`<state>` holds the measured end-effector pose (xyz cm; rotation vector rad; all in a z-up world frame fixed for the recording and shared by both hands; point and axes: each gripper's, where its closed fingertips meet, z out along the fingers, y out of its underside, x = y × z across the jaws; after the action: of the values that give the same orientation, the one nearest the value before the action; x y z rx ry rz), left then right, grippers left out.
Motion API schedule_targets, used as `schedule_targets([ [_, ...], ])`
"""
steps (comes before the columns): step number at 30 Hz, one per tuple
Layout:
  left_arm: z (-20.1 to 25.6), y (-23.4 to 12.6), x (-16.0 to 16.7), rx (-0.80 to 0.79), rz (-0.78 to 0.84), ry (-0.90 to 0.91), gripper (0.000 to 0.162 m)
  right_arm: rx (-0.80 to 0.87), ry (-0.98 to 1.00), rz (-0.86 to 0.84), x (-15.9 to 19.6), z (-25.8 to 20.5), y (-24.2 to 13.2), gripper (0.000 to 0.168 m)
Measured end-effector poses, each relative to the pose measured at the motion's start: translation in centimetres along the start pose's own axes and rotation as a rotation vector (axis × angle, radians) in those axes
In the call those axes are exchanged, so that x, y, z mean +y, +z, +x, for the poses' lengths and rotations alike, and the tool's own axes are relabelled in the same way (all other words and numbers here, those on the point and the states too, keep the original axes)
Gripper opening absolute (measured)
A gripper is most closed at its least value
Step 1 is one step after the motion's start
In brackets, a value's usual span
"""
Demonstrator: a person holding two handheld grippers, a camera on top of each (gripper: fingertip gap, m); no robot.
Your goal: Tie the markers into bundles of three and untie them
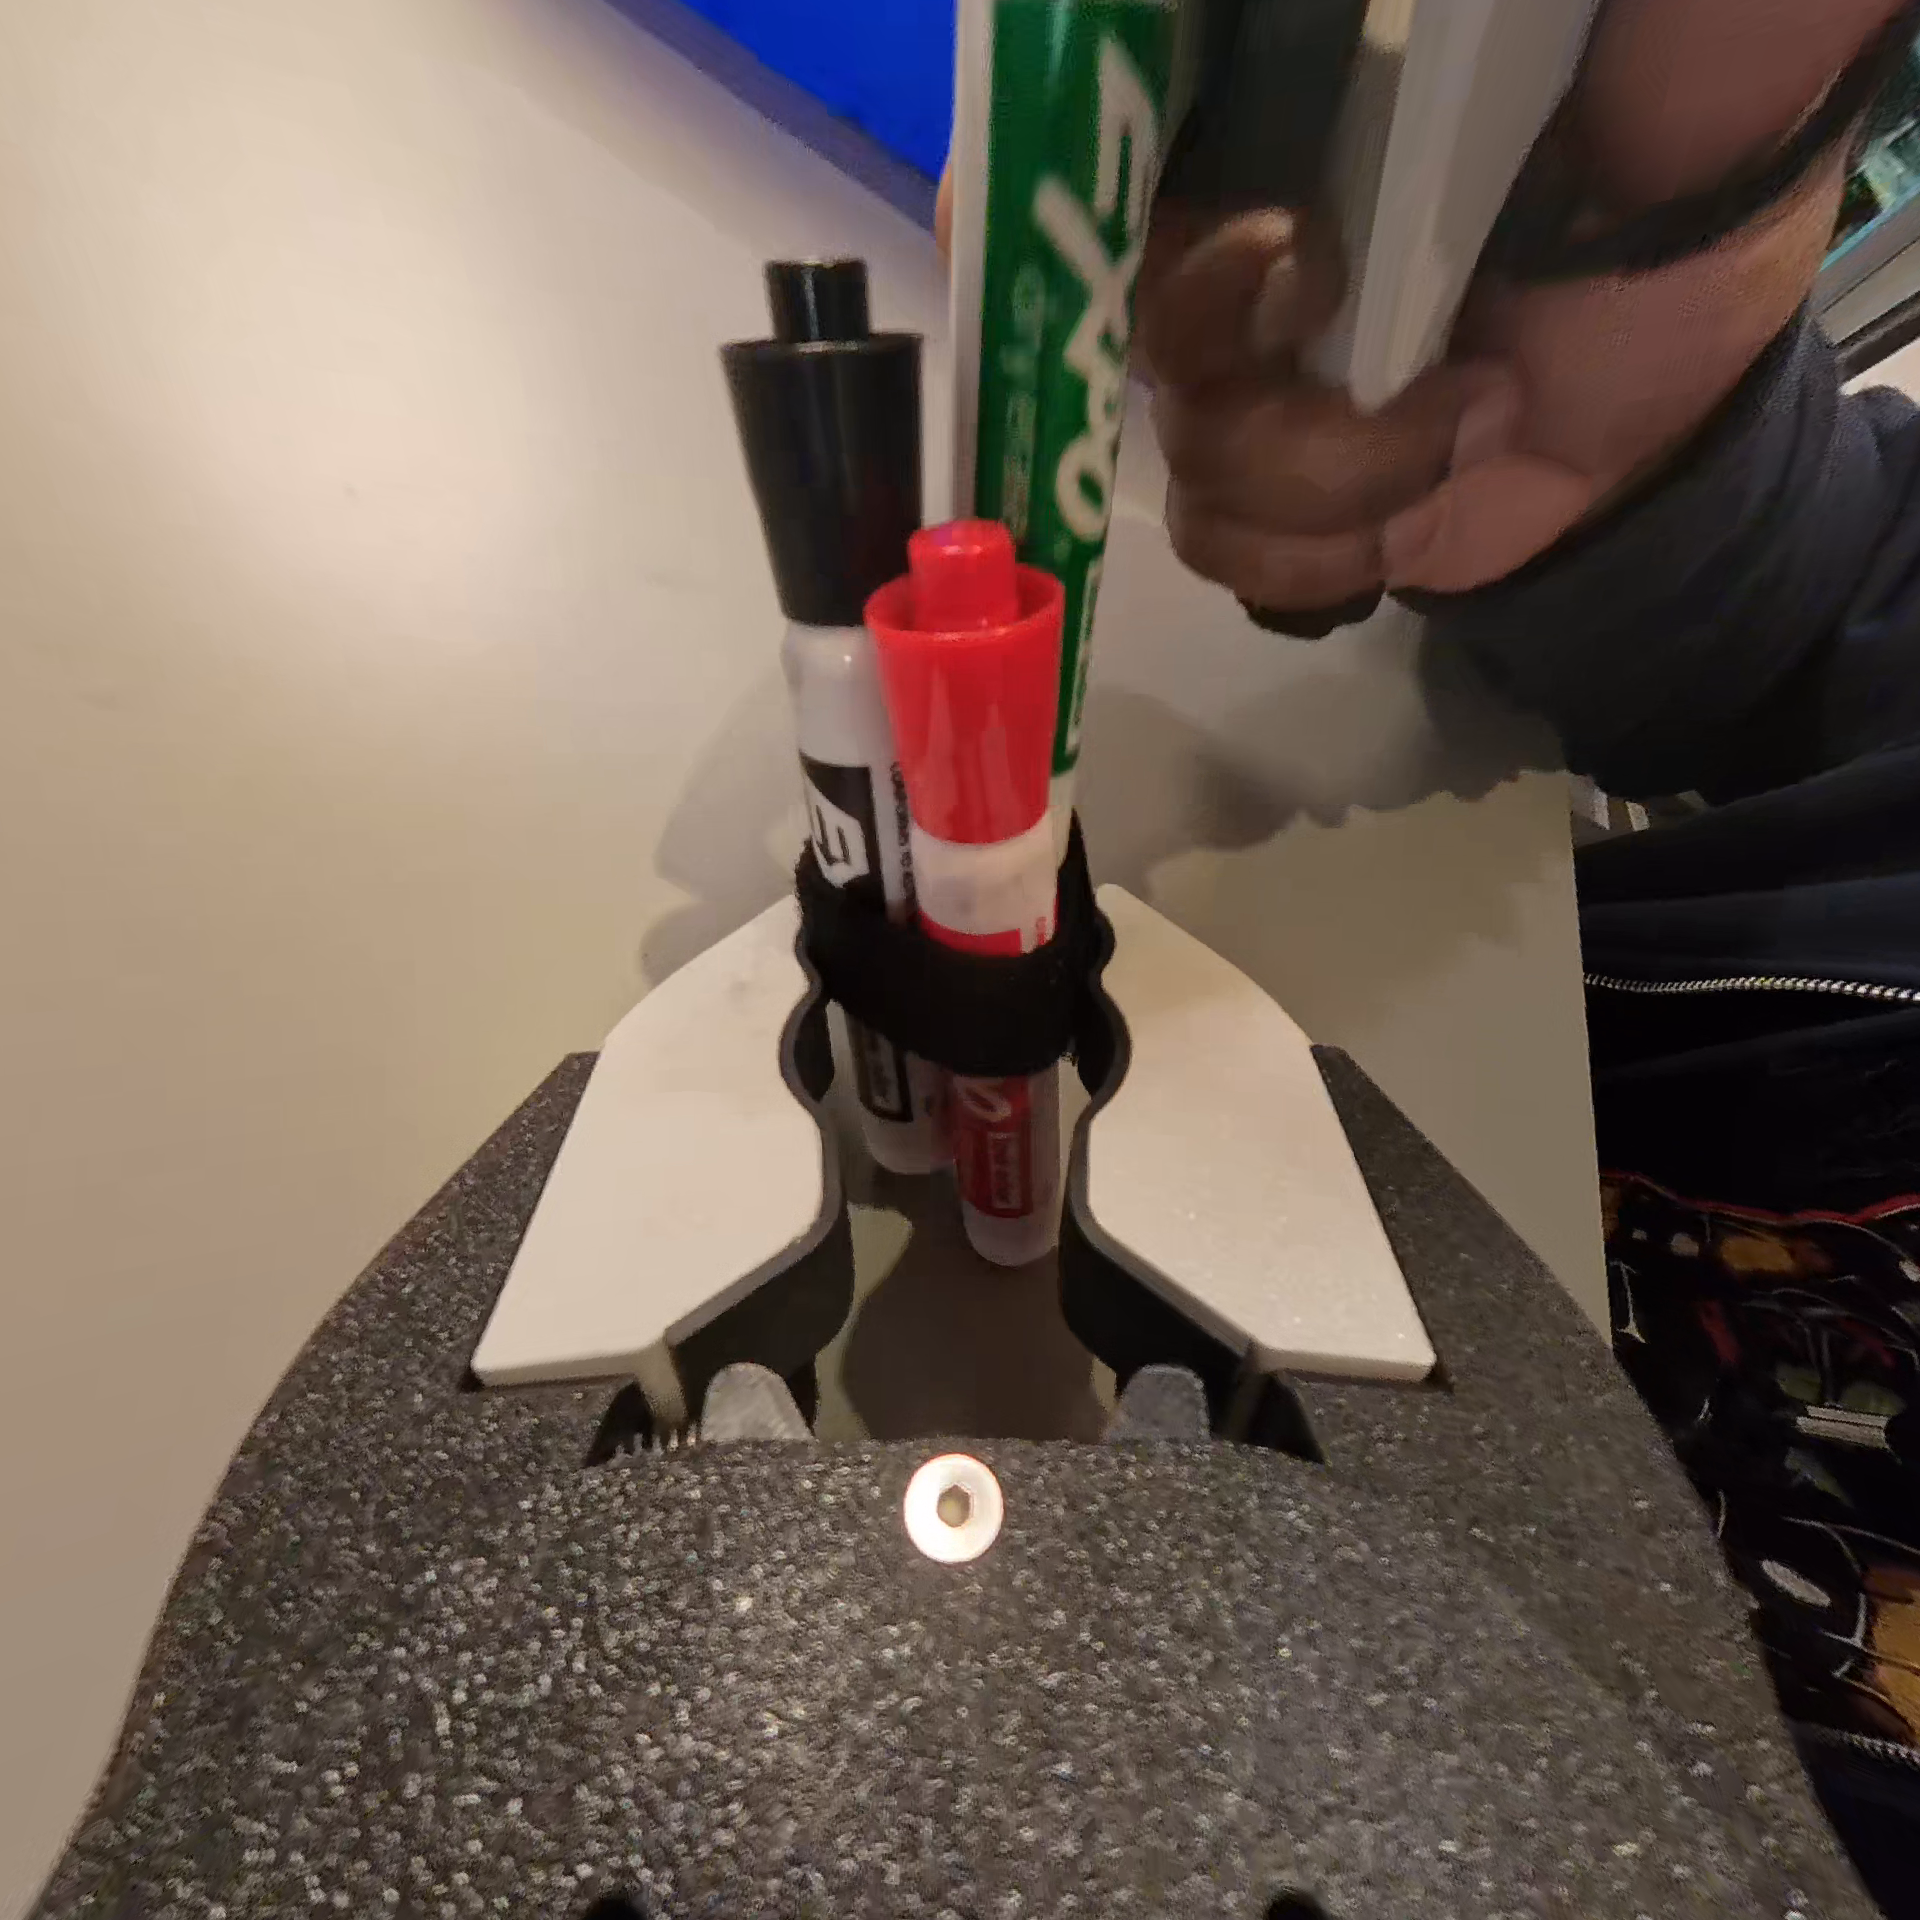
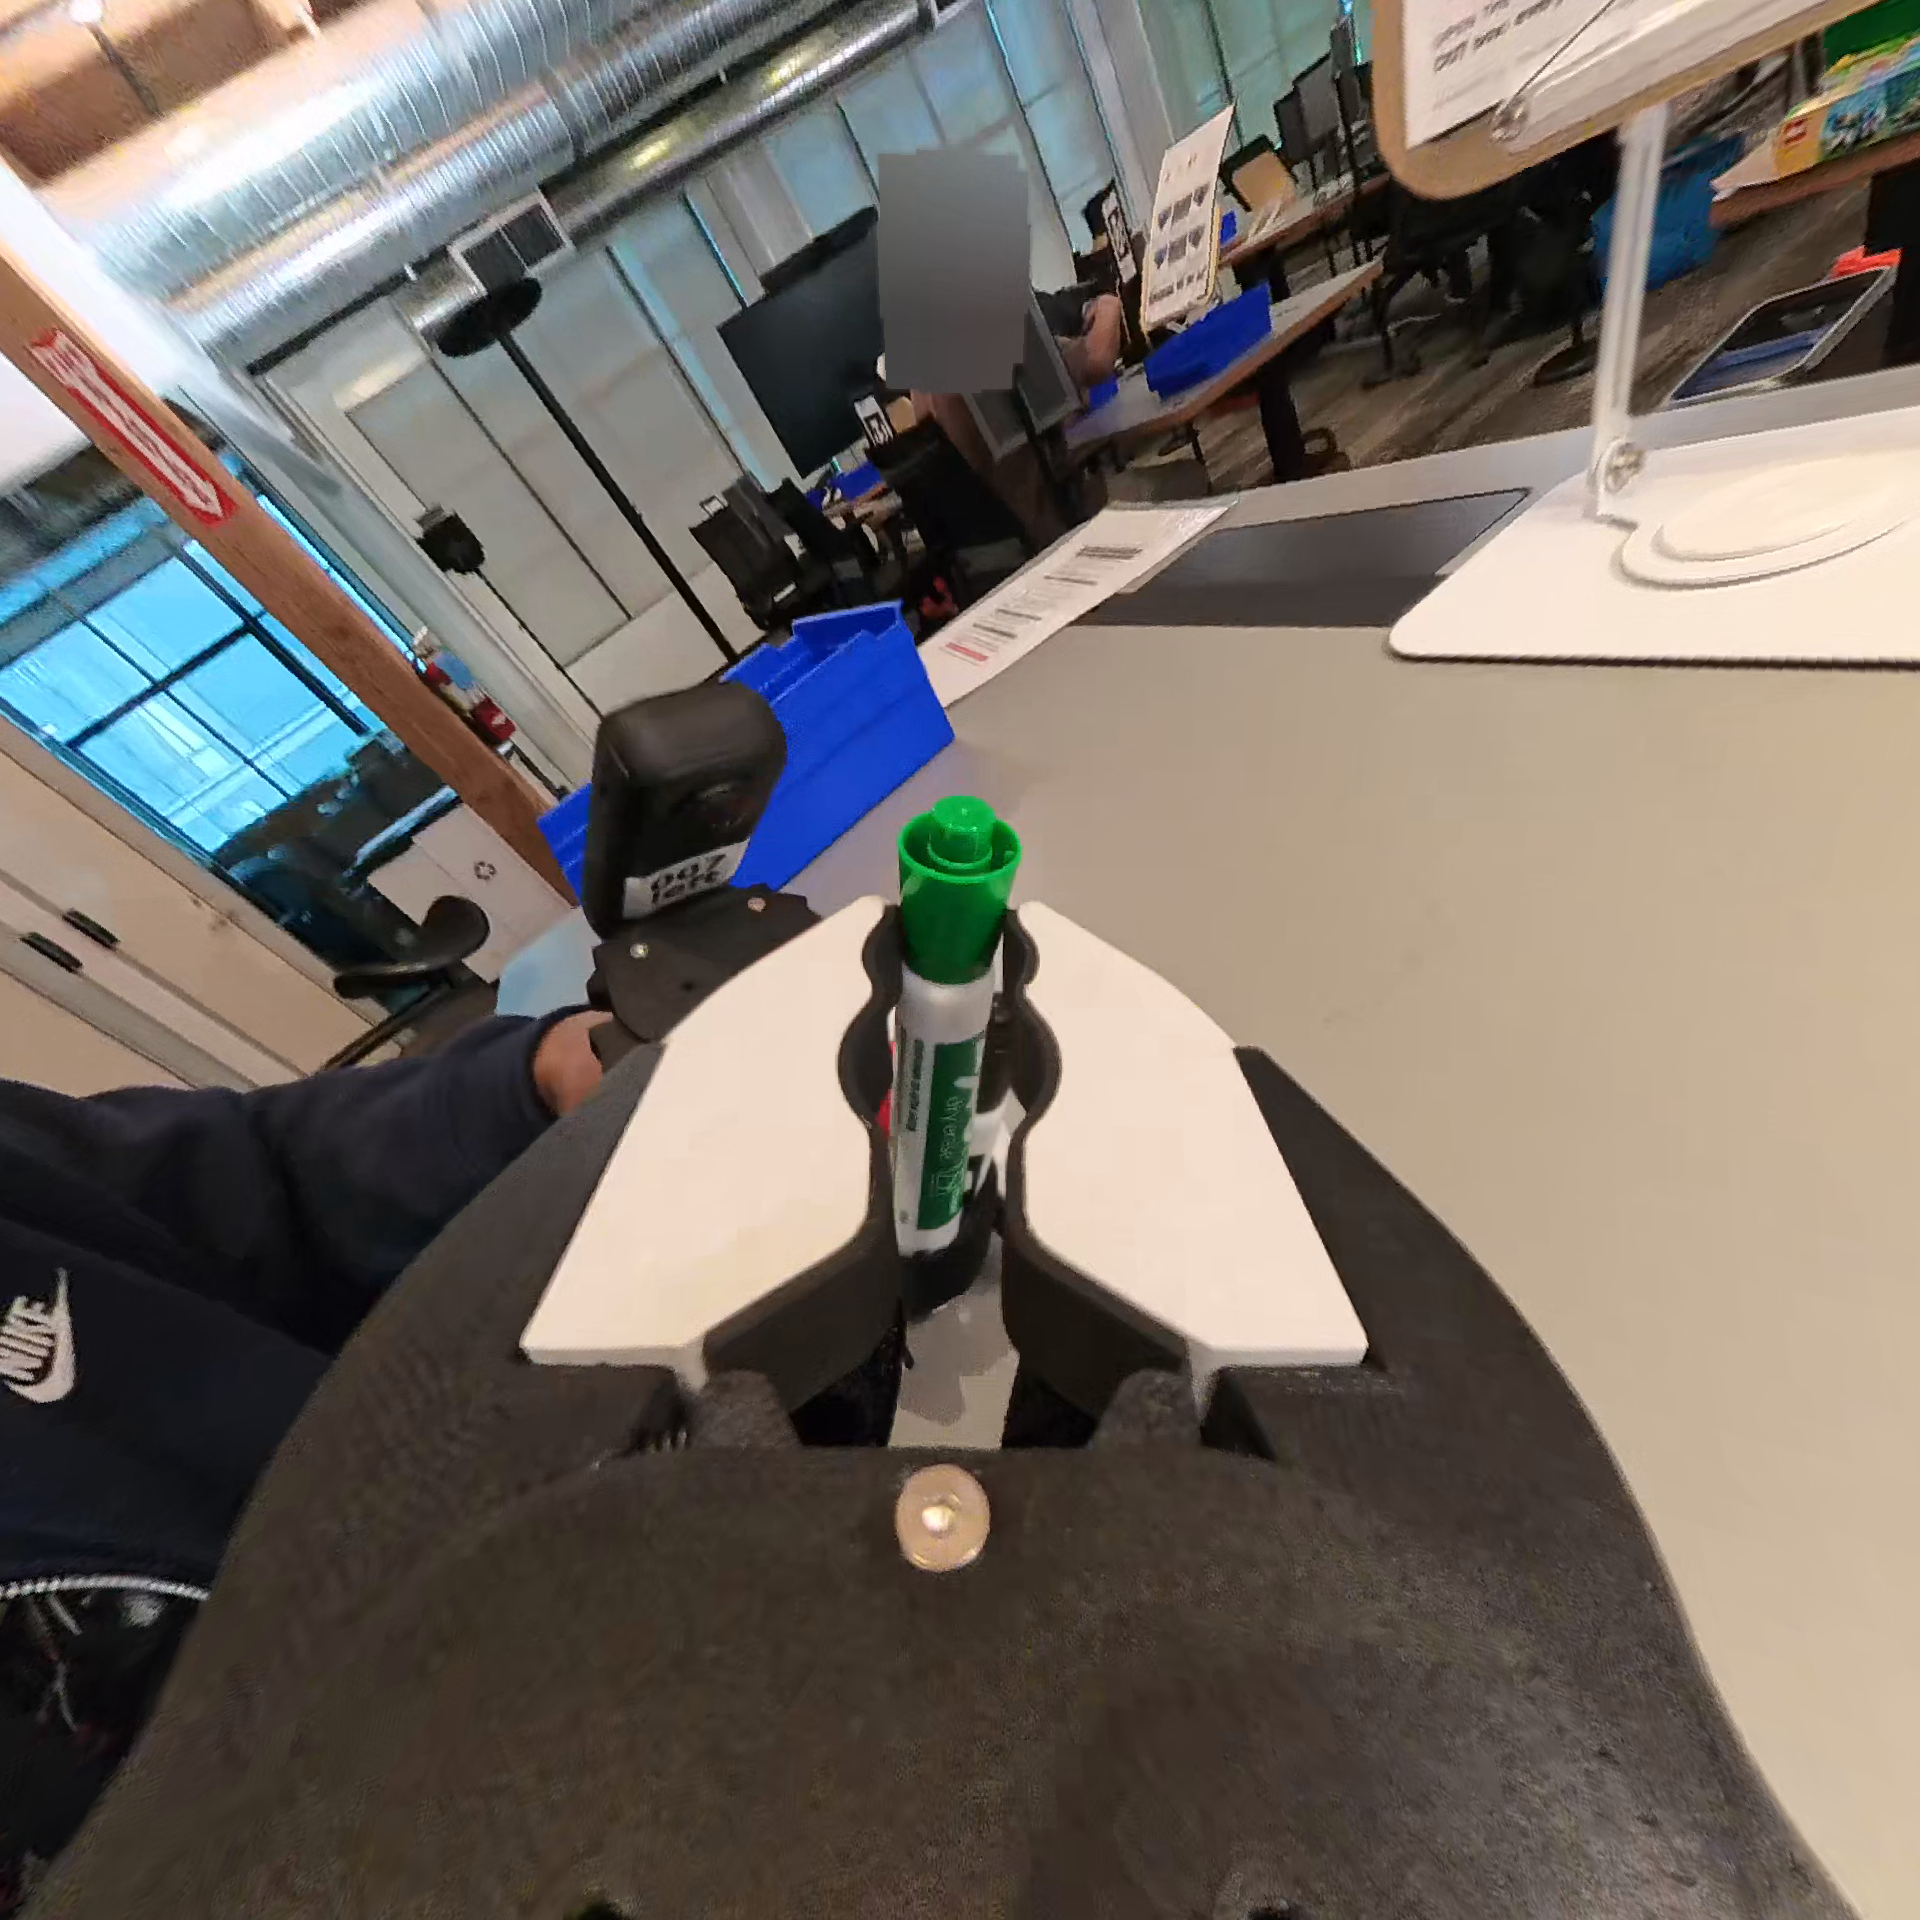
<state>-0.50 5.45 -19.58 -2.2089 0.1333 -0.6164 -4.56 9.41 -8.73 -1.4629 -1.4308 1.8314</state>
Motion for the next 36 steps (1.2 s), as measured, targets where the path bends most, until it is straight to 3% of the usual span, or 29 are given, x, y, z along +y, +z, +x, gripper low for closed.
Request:
schedule_targets([
  [2, 0.1, 0.0, 0.4, 0.012, -0.021, -0.006, 0.028, 0.017, 0.009, 0.047, -1.3, 0.5, -0.9, 0.017],
  [6, -0.1, 0.0, 0.3, 0.017, -0.016, -0.021, 0.027, 0.136, -0.13, 0.1, -5.3, 1.3, -4.5, 0.017],
  [10, -0.1, 0.0, 0.3, 0.03, -0.016, -0.036, 0.027, 0.476, -0.309, 0.076, -10.3, 4.2, -12.1, 0.017],
  [13, -0.1, 0.0, 0.2, 0.034, -0.011, -0.044, 0.027, 0.751, -0.347, -0.088, -11.2, 8.9, -18.5, 0.017],
  [15, -0.1, 0.0, 0.2, 0.039, -0.011, -0.046, 0.027, 0.908, -0.308, -0.241, -9.9, 13.3, -22.3, 0.017],
  [18, 0.0, 0.0, 0.2, 0.045, -0.01, -0.046, 0.027, 0.921, -0.135, -0.54, -4.2, 18.6, -25.1, 0.018],
  [21, 0.0, 0.0, 0.2, 0.052, -0.009, -0.047, 0.027, 0.869, -0.028, -0.624, -1.2, 21.3, -25.5, 0.034],
  [23, 0.0, 0.0, 0.2, 0.055, -0.008, -0.049, 0.027, 0.914, -0.036, -0.641, -1.3, 22.2, -26.0, 0.048],
  [27, 0.0, -0.1, 0.0, 0.065, 0.001, -0.056, 0.027, 0.901, -0.201, -0.506, -5.4, 18.3, -23.1, 0.045],
  [30, 0.3, -0.3, -0.3, 0.083, 0.022, -0.037, 0.027, 0.599, -0.352, -0.413, -6.3, 9.4, -15.6, 0.036],
  [33, 0.8, -0.4, -0.6, 0.111, 0.041, 0.001, 0.027, 0.264, -0.413, -0.453, -2.1, 1.6, -8.0, 0.034],
  [36, 1.5, -0.7, -0.7, 0.147, 0.056, 0.042, 0.026, 0.035, -0.311, -0.544, 3.5, -1.0, -2.8, 0.04],
])
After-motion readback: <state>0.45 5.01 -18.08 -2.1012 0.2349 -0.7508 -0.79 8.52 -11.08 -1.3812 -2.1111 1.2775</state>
